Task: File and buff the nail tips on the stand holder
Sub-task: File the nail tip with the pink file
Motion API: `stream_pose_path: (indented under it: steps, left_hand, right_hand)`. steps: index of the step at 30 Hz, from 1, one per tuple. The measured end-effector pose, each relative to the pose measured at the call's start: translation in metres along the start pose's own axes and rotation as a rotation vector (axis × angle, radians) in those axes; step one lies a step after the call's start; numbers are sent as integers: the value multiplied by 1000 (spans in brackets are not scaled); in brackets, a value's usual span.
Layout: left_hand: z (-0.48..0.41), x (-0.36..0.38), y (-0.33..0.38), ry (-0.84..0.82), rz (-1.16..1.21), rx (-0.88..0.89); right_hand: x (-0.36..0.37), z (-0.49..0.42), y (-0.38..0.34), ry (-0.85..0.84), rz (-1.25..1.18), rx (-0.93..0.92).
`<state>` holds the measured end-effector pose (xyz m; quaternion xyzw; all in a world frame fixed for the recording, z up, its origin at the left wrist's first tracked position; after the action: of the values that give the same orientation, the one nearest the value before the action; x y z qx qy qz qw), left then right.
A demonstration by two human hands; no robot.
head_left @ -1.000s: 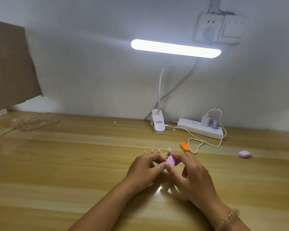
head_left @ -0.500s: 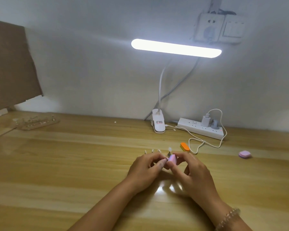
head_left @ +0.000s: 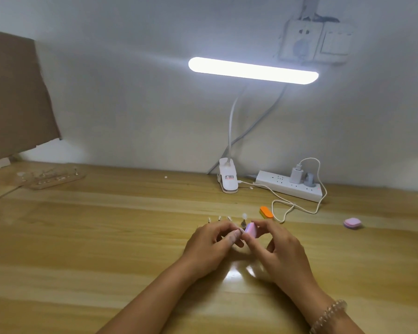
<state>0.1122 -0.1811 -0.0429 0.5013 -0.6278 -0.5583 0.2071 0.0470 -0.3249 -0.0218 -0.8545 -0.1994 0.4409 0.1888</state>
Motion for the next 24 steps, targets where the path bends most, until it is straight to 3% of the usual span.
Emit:
stream_pose_path:
  steps: [3, 7, 11, 15, 19, 24]
  left_hand:
    - [-1, 0, 0, -1, -1, 2]
    - [-1, 1, -2, -1, -6, -4]
    - [-2, 0, -6, -7, 14, -10]
    - [-2, 0, -3, -12, 37, -25]
    - [-3, -1, -5, -11, 4, -5]
    - [-2, -2, -4, 8, 18, -3]
  right_hand:
    - [4, 4, -13, -30, 7, -95]
    - [-2, -2, 1, 13, -28, 9]
    - [7, 7, -13, -53, 34, -101]
    - [-1, -1, 3, 18, 21, 14]
    - [5, 9, -12, -45, 81, -110]
    - [3, 5, -5, -20, 83, -29]
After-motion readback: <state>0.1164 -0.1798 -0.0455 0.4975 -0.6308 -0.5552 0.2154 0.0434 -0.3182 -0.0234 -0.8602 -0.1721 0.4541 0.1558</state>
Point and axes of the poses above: each hand's wrist, its own z-axis away from the middle knuckle, its own x-axis out of the palm, y = z × x, the point moved 7 cm from there along -z, towards the middle knuckle, and after that the axes turned 8 degrees about z, right-handed, at the moved point
